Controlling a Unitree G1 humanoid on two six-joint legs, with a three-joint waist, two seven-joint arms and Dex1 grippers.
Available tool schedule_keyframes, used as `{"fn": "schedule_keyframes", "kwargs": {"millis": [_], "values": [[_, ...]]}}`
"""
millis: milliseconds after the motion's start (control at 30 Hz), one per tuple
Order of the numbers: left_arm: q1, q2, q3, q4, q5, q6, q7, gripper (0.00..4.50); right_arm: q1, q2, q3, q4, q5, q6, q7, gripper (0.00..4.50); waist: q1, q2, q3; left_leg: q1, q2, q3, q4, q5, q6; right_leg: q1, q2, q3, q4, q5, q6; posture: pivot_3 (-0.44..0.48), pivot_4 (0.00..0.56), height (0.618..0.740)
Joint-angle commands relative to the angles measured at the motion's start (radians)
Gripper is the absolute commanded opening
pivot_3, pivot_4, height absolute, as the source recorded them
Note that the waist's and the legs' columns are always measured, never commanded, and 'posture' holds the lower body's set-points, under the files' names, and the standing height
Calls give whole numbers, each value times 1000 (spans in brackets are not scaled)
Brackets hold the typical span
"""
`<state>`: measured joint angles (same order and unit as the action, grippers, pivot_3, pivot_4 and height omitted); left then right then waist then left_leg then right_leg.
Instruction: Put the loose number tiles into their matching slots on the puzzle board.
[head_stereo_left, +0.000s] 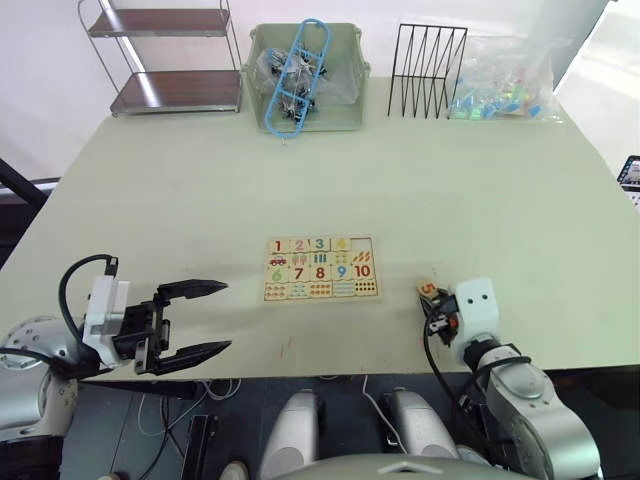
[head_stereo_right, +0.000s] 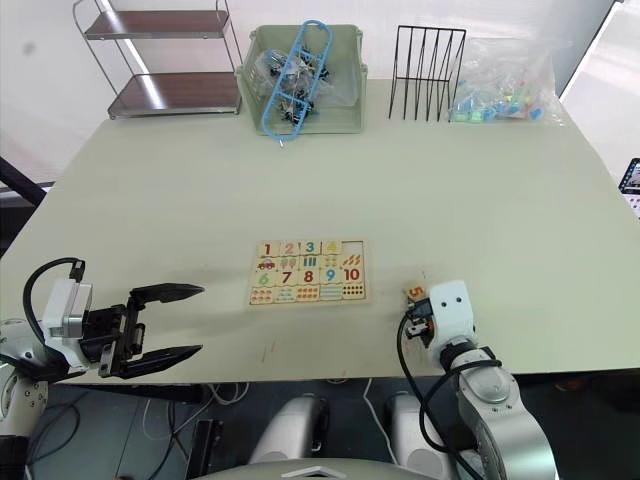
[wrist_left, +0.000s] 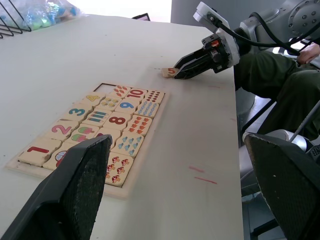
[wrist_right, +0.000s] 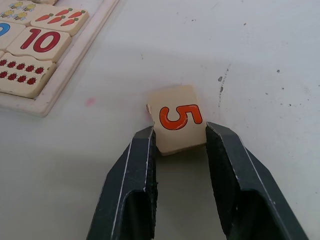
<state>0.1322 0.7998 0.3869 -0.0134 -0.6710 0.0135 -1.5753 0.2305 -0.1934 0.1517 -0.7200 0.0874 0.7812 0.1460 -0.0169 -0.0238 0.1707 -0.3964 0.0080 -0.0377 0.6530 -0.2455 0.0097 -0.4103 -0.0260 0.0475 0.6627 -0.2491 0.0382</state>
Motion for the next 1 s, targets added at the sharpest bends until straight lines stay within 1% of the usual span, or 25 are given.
{"fn": "schedule_keyframes", "kwargs": {"millis": [33,200,333,500,567,633,767,900,1000], "values": [[-2,7,11,-14,-11,-3,-8,4500,-7,-18,-4,0,5,-1,15,876,-1,0,0,0,0,0,0,0,0,0,0,0,0,0,0,0,150,739],[2,1,11,-17,-9,-8,-4,4500,-35,-51,-29,12,17,-16,48,876,-1,0,0,0,0,0,0,0,0,0,0,0,0,0,0,0,150,739],[14,-11,14,-25,-8,-14,9,4500,-81,-155,-55,17,41,-39,149,876,-1,0,0,0,0,0,0,0,0,0,0,1,0,0,0,0,150,739],[25,-27,18,-38,-9,-17,30,4500,-139,-221,-84,27,100,-14,235,876,-1,0,0,0,0,0,0,0,0,0,0,0,0,0,0,0,150,739],[47,-43,32,-60,-15,-16,56,4500,-226,-286,-95,48,145,38,312,876,-1,0,0,0,0,0,0,0,0,0,1,0,0,2,2,0,150,739],[71,-58,47,-83,-19,-16,83,4500,-313,-342,-104,77,187,88,376,876,-4,1,1,0,0,0,0,0,0,0,1,0,0,3,1,0,150,739],[111,-80,57,-121,-14,-9,135,4500,-466,-426,-73,161,236,121,482,876,-4,1,1,0,0,0,0,0,0,0,0,1,0,4,1,0,150,739],[140,-101,63,-158,-8,-8,190,4500,-606,-478,-8,270,240,107,573,876,-2,1,1,-1,0,-1,0,0,0,-1,0,-1,0,4,1,0,150,739],[165,-115,71,-184,-4,-9,234,4500,-710,-495,47,351,228,88,634,876,-2,1,1,-1,0,0,0,0,0,-1,0,0,0,4,1,0,150,739]]}}
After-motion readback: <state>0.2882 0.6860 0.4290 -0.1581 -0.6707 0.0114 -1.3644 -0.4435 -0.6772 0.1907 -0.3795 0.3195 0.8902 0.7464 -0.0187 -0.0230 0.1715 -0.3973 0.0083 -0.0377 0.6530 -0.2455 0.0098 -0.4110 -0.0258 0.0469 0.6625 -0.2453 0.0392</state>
